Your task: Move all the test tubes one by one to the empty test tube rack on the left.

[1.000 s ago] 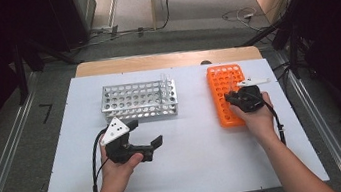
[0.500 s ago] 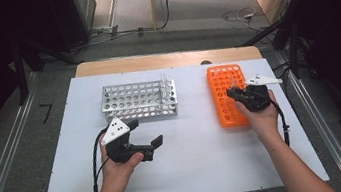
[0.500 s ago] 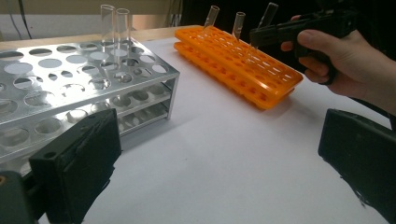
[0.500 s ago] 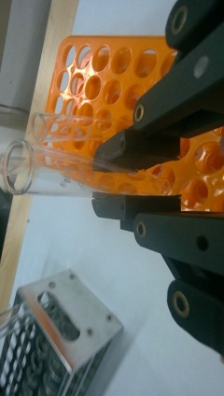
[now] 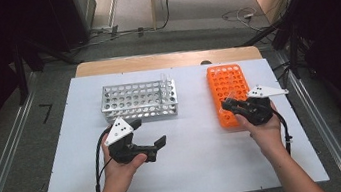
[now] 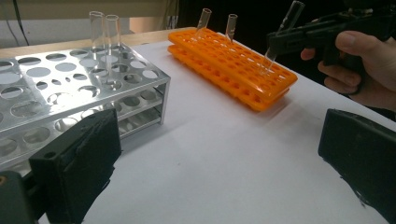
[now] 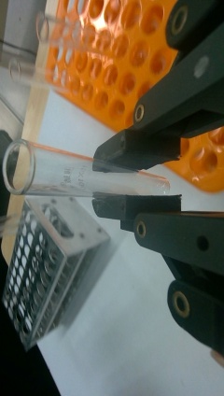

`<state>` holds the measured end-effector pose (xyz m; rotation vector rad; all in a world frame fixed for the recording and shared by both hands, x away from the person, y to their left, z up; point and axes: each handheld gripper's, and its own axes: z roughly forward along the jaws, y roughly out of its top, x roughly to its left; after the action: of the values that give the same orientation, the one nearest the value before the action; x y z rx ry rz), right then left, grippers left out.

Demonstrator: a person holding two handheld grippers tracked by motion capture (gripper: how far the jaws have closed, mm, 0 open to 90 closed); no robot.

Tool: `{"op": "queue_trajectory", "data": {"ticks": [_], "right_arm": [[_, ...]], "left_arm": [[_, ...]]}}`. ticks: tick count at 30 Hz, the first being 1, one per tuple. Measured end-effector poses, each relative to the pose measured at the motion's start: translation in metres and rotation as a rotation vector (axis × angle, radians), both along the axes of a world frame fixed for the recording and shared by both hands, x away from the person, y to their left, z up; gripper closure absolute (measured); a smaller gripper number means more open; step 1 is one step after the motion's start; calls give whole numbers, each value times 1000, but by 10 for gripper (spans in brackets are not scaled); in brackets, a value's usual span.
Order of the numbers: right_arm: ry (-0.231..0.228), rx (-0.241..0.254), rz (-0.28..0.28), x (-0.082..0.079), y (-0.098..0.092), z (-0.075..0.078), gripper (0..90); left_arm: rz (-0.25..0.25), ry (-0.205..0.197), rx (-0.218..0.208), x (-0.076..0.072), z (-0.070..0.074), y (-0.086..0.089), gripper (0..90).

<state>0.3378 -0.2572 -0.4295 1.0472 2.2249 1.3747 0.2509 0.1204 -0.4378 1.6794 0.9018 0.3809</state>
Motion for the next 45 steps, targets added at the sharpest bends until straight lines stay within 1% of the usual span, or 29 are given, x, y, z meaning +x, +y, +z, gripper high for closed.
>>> {"op": "queue_trajectory", "data": {"ticks": [4,7,12,16,21,24,25,27,32,38,42,45], "right_arm": [[10,12,54,-14,10,0,742],[17,3,98,-22,20,0,742],[17,11,147,-35,32,4,741],[17,1,189,-43,42,5,741],[25,-4,225,-49,52,4,741],[28,-9,247,-52,58,2,741],[27,-12,255,-53,61,2,741],[34,-16,268,-55,65,0,741],[43,-37,307,-59,77,-5,741],[45,-48,342,-65,90,-8,742],[40,-60,360,-69,95,-8,742],[37,-62,364,-71,97,-7,742]], "left_arm": [[-13,-8,-4,-2,3,-3,0],[-23,-18,-2,-3,6,-5,0],[-38,-21,3,-3,8,-10,0],[-49,-22,0,-5,9,-15,0],[-73,-24,-5,-6,12,-22,0],[-87,-26,0,-6,13,-27,4],[-90,-23,5,-7,13,-29,12],[-100,-17,-3,-7,13,-31,22],[-125,-20,-26,-7,16,-34,57],[-149,-20,-30,-9,18,-39,96],[-145,-19,-21,-11,19,-44,171],[-163,-19,0,-13,19,-49,230]]}}
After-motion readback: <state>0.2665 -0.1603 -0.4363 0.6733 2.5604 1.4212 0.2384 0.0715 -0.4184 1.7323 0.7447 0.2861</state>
